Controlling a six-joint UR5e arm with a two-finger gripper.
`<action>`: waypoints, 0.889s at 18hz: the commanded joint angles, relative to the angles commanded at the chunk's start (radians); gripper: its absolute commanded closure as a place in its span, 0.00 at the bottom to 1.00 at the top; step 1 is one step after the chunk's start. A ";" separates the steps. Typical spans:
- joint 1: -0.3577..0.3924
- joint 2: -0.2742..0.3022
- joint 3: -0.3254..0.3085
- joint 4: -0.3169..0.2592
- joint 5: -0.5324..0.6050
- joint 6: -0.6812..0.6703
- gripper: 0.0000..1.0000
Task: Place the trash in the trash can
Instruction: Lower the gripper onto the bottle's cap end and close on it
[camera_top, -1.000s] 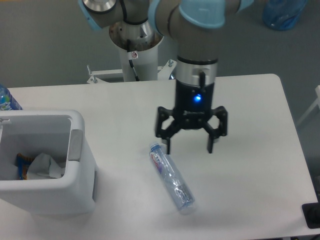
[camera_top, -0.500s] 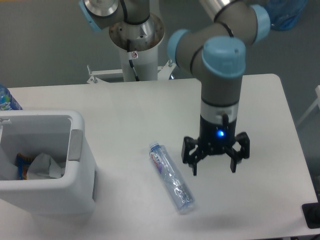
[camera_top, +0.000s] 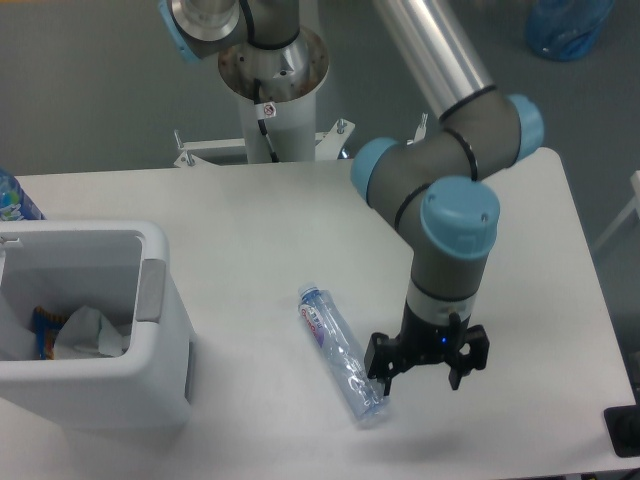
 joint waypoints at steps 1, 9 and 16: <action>-0.012 -0.012 -0.002 -0.002 0.006 -0.012 0.01; -0.037 -0.032 -0.020 0.006 0.025 -0.089 0.01; -0.078 -0.068 -0.032 0.006 0.130 -0.094 0.01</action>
